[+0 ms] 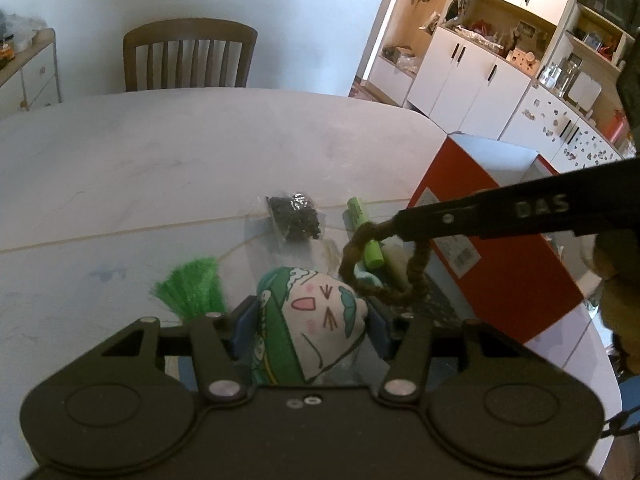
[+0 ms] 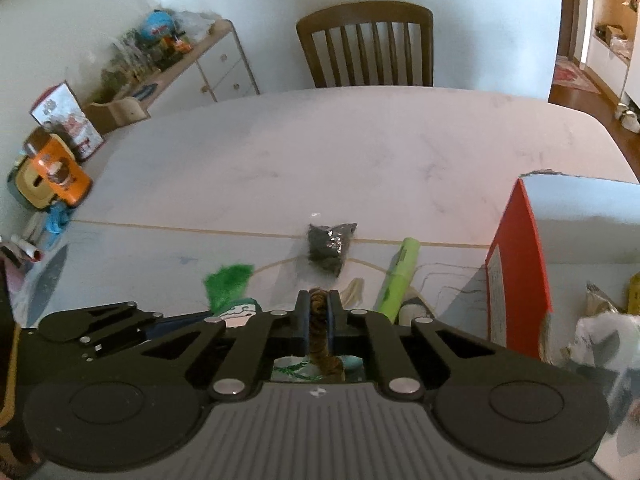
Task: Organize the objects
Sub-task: 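Lift the green plush ball and braided cord off the table with both tools, then carry the plush ball and braided cord over the red shoebox with both tools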
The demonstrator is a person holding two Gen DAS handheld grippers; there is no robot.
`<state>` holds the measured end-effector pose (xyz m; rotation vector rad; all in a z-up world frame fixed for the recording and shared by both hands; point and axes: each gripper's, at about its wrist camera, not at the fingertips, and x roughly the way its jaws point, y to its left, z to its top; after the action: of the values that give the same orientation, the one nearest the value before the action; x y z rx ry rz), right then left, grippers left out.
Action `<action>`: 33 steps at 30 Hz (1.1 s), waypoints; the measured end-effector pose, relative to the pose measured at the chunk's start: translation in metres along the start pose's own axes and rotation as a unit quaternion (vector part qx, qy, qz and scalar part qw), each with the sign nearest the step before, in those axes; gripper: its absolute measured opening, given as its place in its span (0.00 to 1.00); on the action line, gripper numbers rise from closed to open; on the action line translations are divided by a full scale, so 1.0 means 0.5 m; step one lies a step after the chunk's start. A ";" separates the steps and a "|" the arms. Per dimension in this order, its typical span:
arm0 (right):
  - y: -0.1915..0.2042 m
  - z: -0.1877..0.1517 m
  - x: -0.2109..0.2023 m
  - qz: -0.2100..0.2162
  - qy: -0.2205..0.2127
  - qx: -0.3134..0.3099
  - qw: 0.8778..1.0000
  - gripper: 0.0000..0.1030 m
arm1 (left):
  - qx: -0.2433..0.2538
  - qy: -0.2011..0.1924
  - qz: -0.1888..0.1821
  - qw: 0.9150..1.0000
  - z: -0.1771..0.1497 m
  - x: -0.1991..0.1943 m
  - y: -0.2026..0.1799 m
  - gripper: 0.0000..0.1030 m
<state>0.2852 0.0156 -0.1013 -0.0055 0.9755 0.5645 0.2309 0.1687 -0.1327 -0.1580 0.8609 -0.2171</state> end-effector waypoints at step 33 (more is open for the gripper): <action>-0.242 -0.073 -0.342 -0.030 -0.078 0.038 0.996 0.07 | 0.092 -0.046 -0.046 0.994 0.157 -0.128 -0.323 0.53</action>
<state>0.2386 -0.1744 -0.0175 0.0759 0.8403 0.4661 0.2302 0.0326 0.0009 -0.0357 0.7380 -0.3715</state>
